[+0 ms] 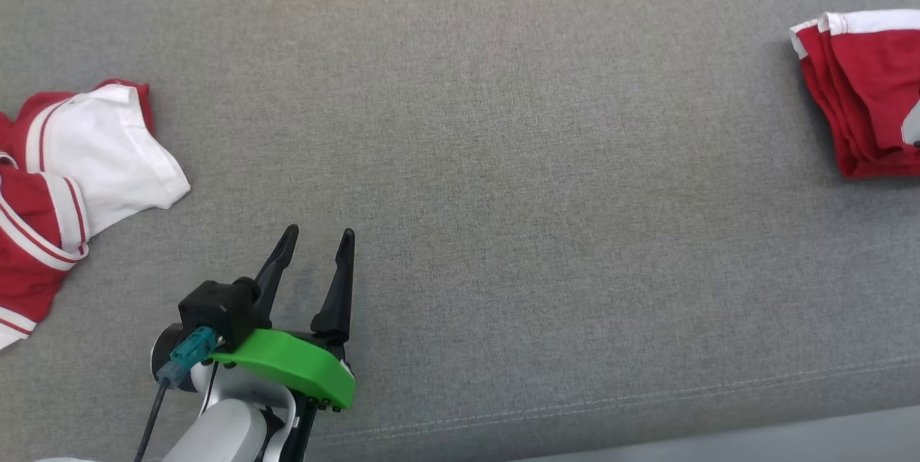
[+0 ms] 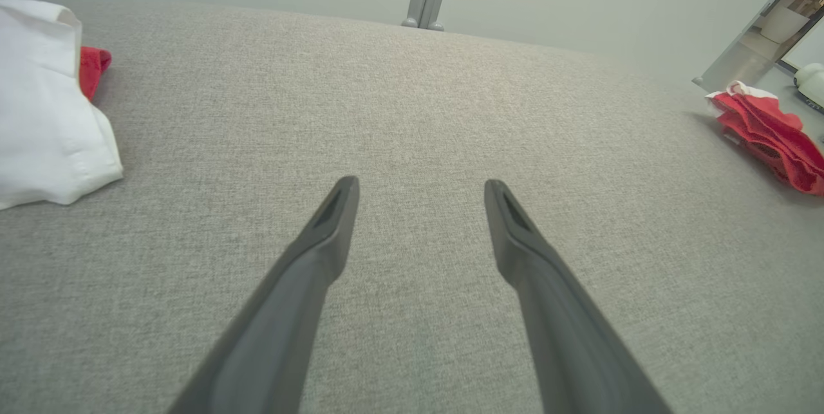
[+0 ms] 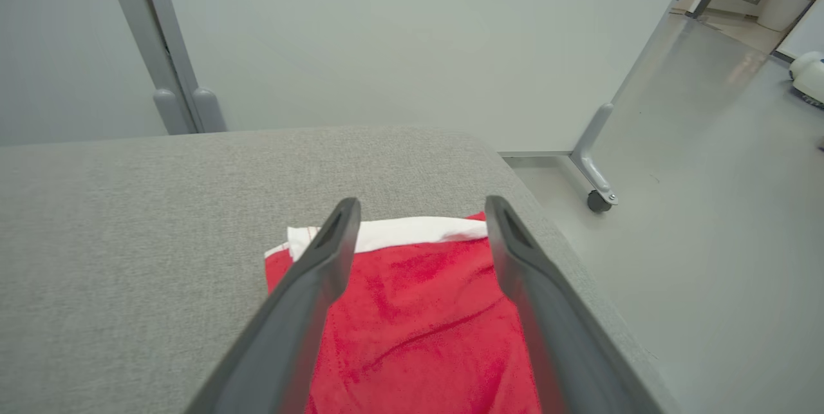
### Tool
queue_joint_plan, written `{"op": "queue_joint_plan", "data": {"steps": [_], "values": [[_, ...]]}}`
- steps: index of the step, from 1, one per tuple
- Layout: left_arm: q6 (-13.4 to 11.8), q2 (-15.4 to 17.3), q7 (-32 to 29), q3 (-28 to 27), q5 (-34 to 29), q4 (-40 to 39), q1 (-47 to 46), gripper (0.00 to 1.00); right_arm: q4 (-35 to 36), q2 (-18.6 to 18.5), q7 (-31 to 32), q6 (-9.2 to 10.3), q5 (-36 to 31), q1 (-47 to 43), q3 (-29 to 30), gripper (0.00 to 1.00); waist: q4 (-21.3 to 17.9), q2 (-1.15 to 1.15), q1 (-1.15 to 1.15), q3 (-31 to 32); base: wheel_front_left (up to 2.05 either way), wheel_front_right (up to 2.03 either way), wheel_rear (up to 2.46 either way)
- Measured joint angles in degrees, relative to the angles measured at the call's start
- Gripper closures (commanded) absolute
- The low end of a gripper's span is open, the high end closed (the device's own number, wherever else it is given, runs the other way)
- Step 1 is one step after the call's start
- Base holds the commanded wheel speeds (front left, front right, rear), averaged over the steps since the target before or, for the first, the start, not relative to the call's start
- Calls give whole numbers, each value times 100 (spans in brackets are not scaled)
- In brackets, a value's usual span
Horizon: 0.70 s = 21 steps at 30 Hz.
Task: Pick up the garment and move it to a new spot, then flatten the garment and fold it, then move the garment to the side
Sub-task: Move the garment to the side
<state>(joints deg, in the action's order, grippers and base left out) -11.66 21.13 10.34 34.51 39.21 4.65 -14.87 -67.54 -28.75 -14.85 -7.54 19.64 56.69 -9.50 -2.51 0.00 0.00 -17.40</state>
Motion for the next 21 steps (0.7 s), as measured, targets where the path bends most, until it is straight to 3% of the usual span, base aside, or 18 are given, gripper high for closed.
{"op": "queue_joint_plan", "data": {"steps": [4,11,17,21], "values": [[-20,-67,93,-107,131,109,125,0,768,244,-21,0,90,-309,436,0,55,0,0,311,0,0,0],[-147,-198,269,-348,348,328,377,0,1526,925,-21,1,41,-1198,1098,0,152,0,0,916,0,0,0],[-298,-358,387,-710,472,405,511,0,2068,1463,-21,1,-96,-1890,1377,0,259,0,0,1464,0,0,0],[-234,-556,438,-1032,625,441,637,0,2514,1830,-22,2,-241,-2366,1397,0,394,0,0,1813,0,0,0]]}}
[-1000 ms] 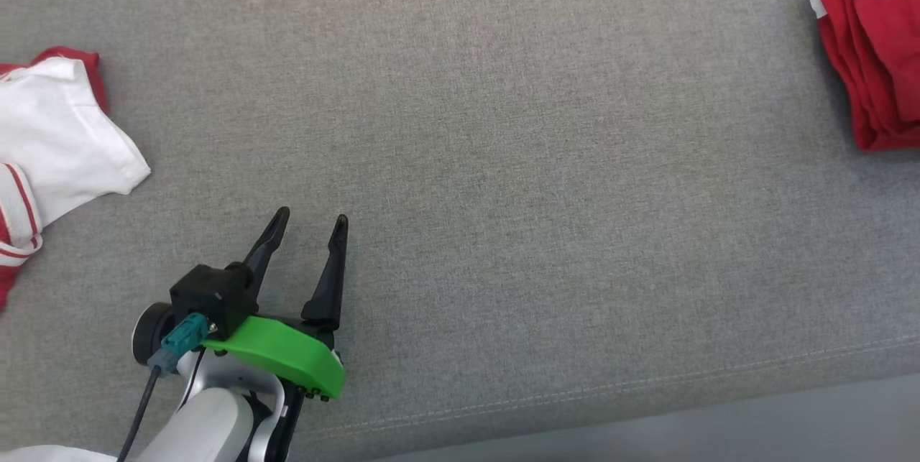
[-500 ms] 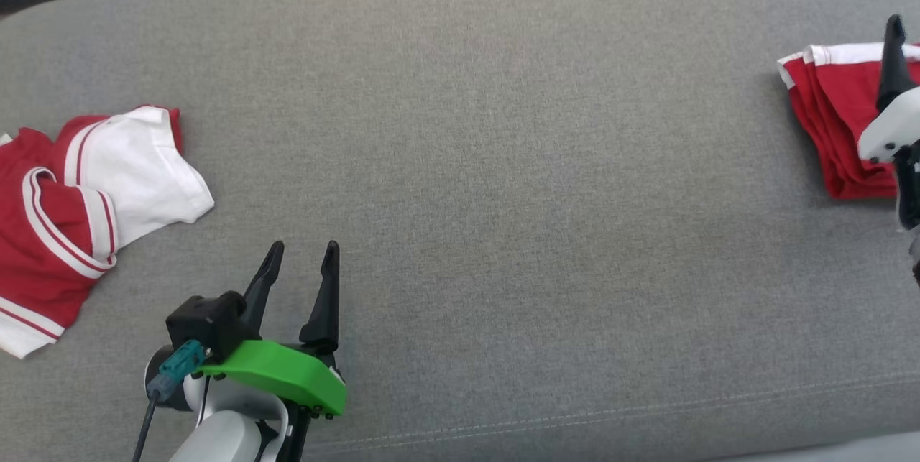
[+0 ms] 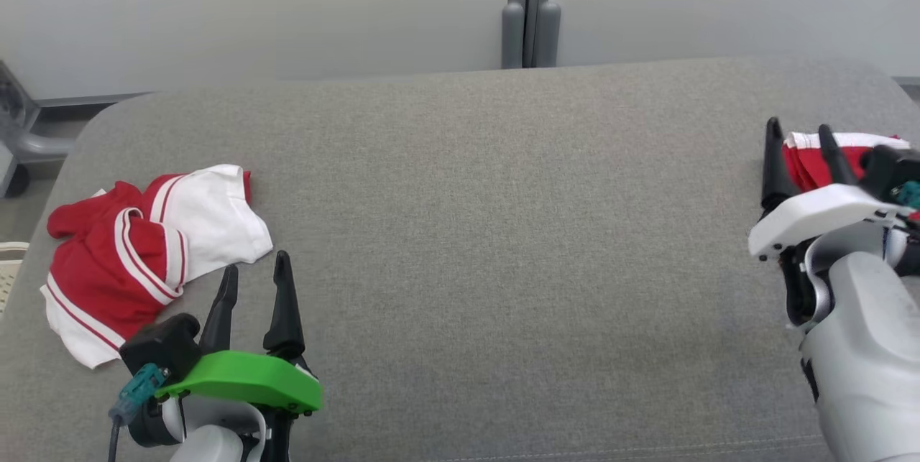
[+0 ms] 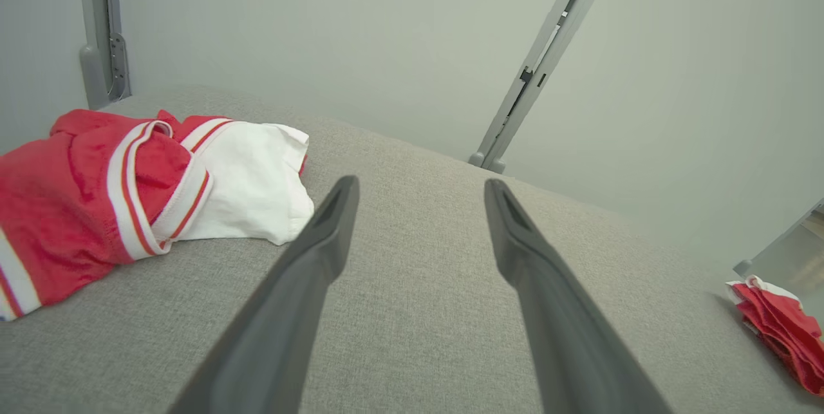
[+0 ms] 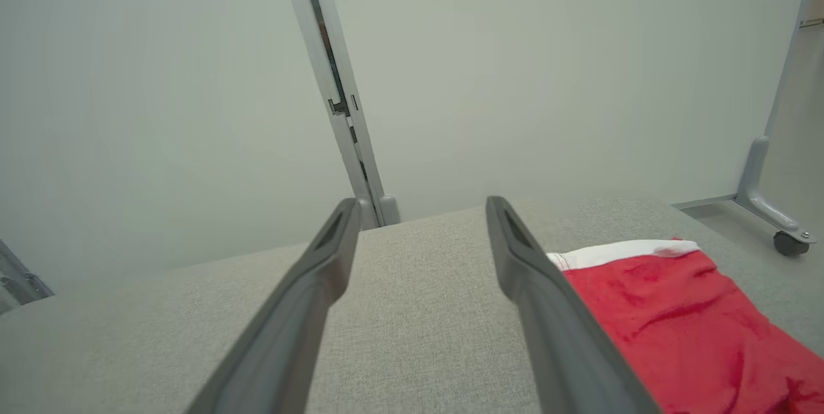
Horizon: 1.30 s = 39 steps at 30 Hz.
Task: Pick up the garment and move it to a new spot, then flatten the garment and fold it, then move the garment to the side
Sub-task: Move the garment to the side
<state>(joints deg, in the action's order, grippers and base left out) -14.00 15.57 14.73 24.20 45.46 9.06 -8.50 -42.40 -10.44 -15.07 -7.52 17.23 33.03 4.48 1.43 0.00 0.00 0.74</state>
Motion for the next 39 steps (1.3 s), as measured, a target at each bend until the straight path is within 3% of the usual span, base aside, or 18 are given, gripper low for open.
{"op": "queue_joint_plan", "data": {"steps": [3,8,17,26,35,39], "values": [[122,-120,5,-196,120,24,143,0,244,175,1,0,-38,-321,-31,0,113,0,0,136,0,0,0],[532,-264,30,-569,301,9,354,0,637,433,22,0,-36,-897,-203,0,307,0,0,287,0,0,0],[1082,-58,31,-501,-210,30,662,0,1352,619,327,0,-63,-1701,-573,0,486,0,0,373,0,0,0],[1143,131,32,-402,-703,18,871,0,1998,728,592,0,-185,-2448,-633,0,567,0,0,347,0,0,0],[1033,212,31,-408,-880,16,965,0,2470,759,840,0,-270,-3010,-853,0,596,0,0,323,0,0,0],[846,238,20,-463,-926,23,965,0,2593,761,843,0,-269,-3174,-875,0,627,0,0,319,0,0,0]]}}
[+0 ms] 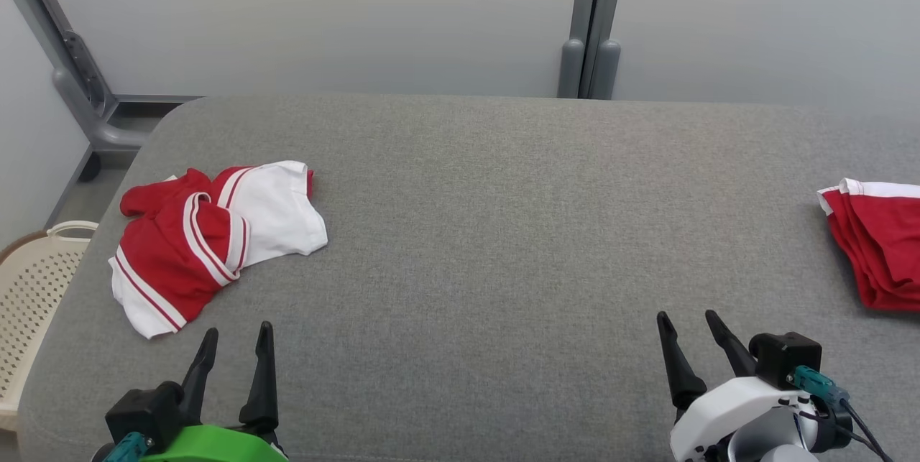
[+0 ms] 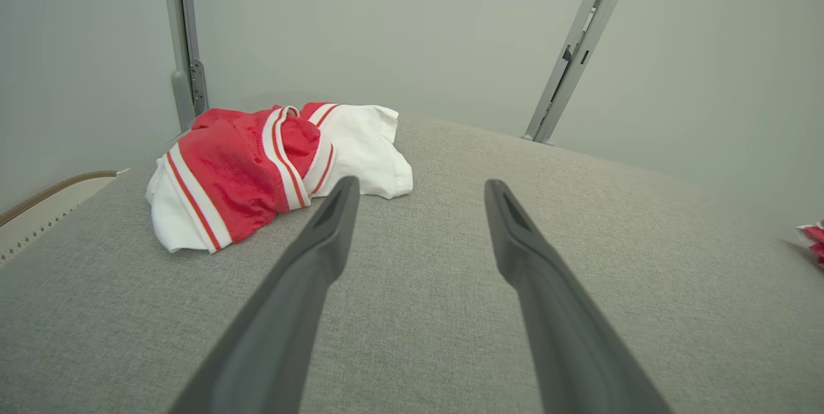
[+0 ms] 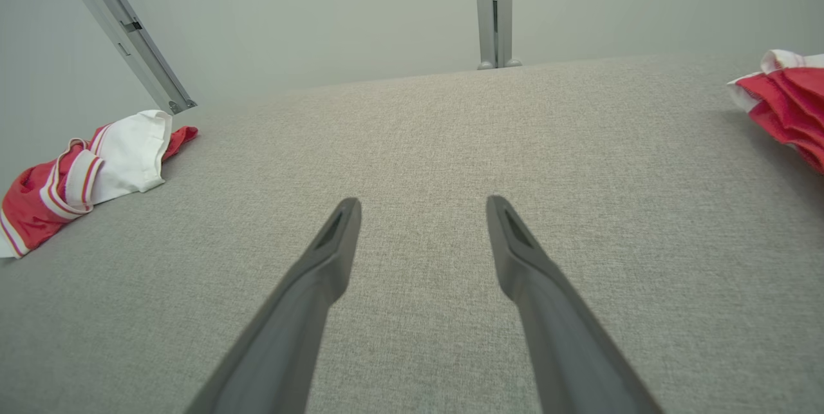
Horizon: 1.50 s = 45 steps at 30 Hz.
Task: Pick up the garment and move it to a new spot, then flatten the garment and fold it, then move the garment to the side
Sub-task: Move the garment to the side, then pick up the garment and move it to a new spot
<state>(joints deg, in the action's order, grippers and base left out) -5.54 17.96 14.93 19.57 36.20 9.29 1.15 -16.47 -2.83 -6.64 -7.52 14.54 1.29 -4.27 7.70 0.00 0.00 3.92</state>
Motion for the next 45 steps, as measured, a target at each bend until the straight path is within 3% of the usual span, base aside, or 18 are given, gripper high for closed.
{"op": "queue_joint_plan", "data": {"steps": [11,26,33,45], "values": [[-153,91,-182,7,-15,4,-5,0,159,-1,-55,0,110,-92,146,0,11,0,0,16,0,0,0],[-155,227,-412,179,-97,-79,-76,0,164,0,-59,0,159,-103,135,0,124,0,0,-9,0,0,0],[-159,256,-479,225,-105,-92,-131,0,170,2,-110,0,189,-141,213,0,440,0,0,-11,0,0,0],[-254,355,-561,237,-110,-168,-94,0,155,2,-159,0,252,-179,-69,0,1315,0,0,4,0,0,0]]}}
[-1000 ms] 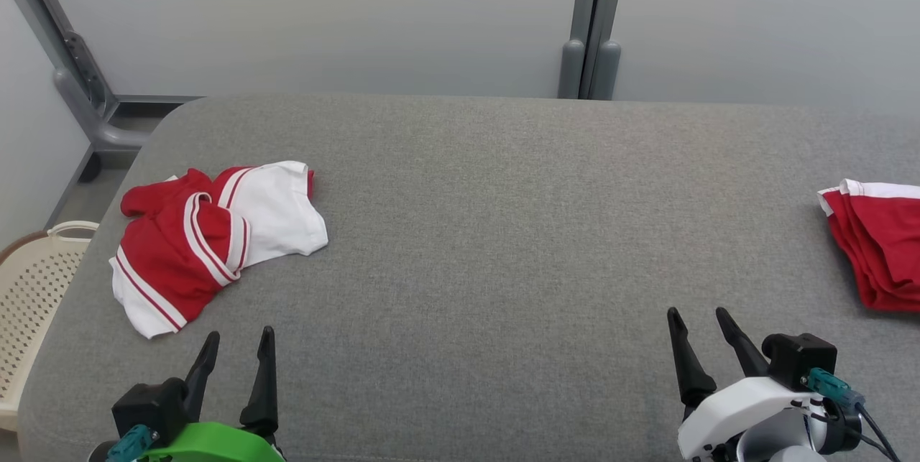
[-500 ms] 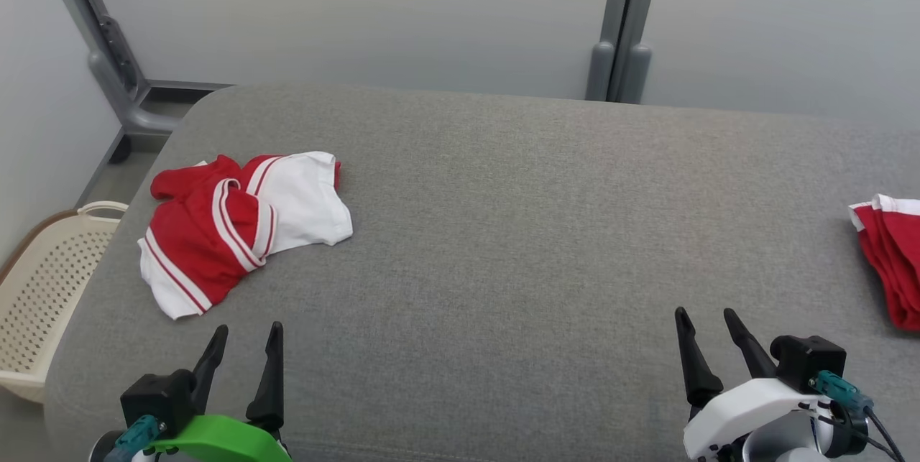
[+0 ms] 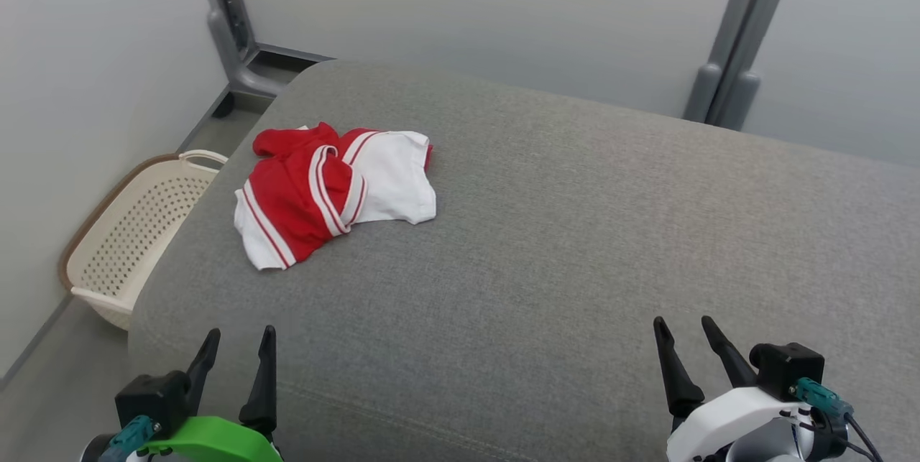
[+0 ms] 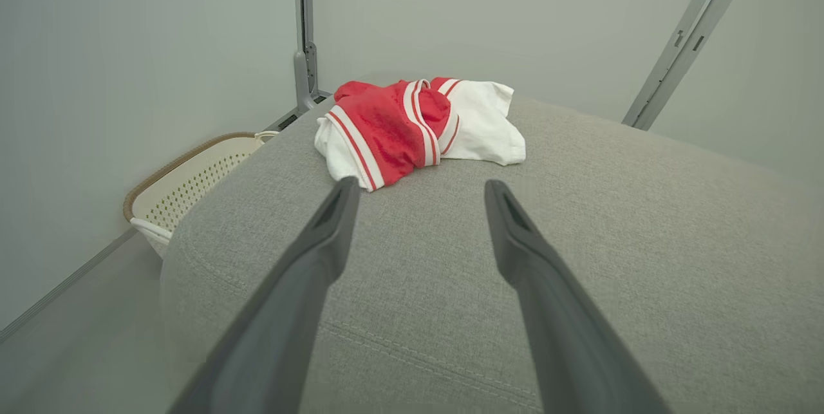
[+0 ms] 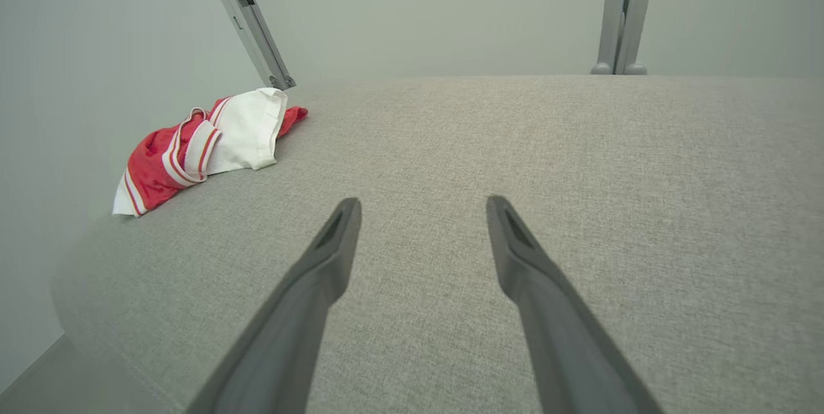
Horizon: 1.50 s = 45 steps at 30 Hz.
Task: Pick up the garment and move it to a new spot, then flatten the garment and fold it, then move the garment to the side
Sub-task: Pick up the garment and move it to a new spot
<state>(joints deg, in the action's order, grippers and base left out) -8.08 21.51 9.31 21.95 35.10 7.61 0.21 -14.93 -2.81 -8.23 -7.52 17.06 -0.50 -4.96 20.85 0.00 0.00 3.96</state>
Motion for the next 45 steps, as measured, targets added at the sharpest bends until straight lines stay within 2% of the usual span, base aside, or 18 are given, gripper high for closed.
{"op": "queue_joint_plan", "data": {"steps": [7,10,19,25,33,39,45], "values": [[-57,84,-42,-24,18,-115,98,0,16,2,-43,0,-1,13,-165,0,543,0,0,7,0,0,0],[-103,91,-18,-59,43,-168,138,0,31,3,-42,0,-29,97,-230,0,660,0,0,-23,0,0,0],[-193,96,62,-87,64,-210,177,0,60,3,42,0,-66,204,-330,0,750,0,0,-126,0,0,0],[-216,-53,23,-116,187,-112,105,0,148,2,132,0,-169,204,-316,0,769,0,0,-220,0,0,0],[-43,-204,-632,213,164,576,-957,0,487,4,400,0,-419,362,-319,0,819,0,0,-532,0,0,0],[303,-494,-1156,472,174,1405,-2106,0,934,5,660,0,-711,414,-215,0,844,0,0,-860,0,0,0],[659,-728,-1352,595,175,2371,-3222,0,1639,3,988,0,-998,343,-49,0,829,0,0,-1257,0,0,0]]}}
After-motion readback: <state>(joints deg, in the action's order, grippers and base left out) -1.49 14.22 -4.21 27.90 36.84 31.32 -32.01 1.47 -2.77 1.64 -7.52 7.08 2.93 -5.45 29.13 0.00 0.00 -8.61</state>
